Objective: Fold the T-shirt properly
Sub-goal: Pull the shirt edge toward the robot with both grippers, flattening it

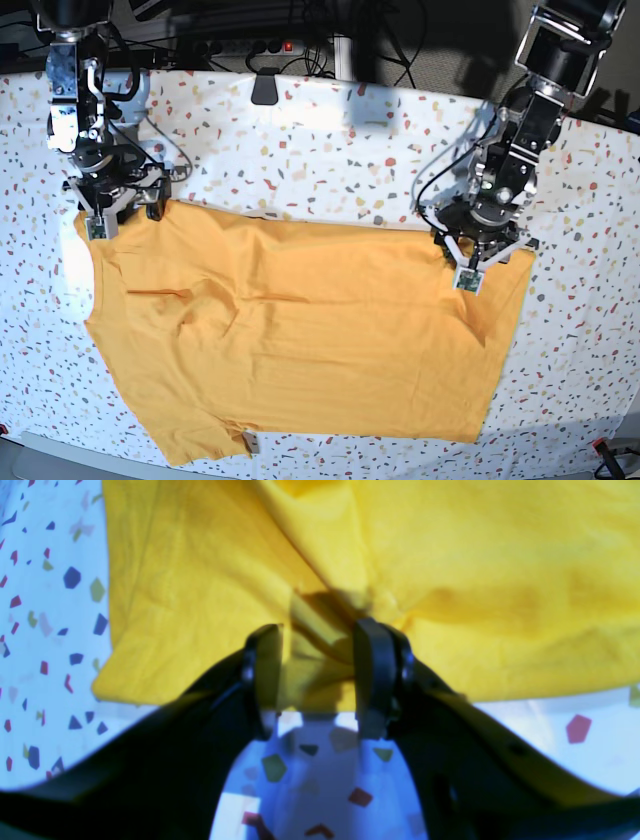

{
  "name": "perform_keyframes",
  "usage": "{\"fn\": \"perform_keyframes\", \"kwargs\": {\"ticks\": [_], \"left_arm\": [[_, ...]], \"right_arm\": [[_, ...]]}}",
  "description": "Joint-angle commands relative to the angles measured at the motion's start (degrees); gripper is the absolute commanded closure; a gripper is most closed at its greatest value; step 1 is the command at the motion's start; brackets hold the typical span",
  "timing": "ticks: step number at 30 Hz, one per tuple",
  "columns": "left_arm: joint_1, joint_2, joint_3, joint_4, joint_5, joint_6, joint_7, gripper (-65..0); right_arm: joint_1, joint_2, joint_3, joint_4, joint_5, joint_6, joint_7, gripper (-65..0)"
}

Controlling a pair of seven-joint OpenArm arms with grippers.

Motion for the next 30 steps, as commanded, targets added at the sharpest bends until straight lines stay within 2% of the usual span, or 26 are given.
{"fn": "perform_keyframes", "kwargs": {"ticks": [1, 17, 25, 30], "left_arm": [[1.79, -0.22, 0.42, -0.48, -1.31, -1.36, 6.86, -24.5], [8.96, -0.22, 0.42, 0.57, -1.51, -1.36, 6.78, -24.5], [15.28, -0.24, 0.42, 9.07, -1.44, -1.38, 8.98, -24.5], [17.81, -0.22, 0.42, 11.32, -1.31, -1.36, 9.6, -24.5]], "right_arm": [[-2.21, 0.28, -0.35, -0.72, -2.8, 0.7, -8.37, -37.8], [-10.19, 0.26, -0.35, 5.79, -2.8, -0.02, -8.59, -37.8], [-12.68, 0.28, -0.15, 7.26, -2.86, -0.02, -9.22, -37.8], [-17.16, 0.28, 3.06, 11.43, -2.8, -0.02, -9.22, -37.8]]}}
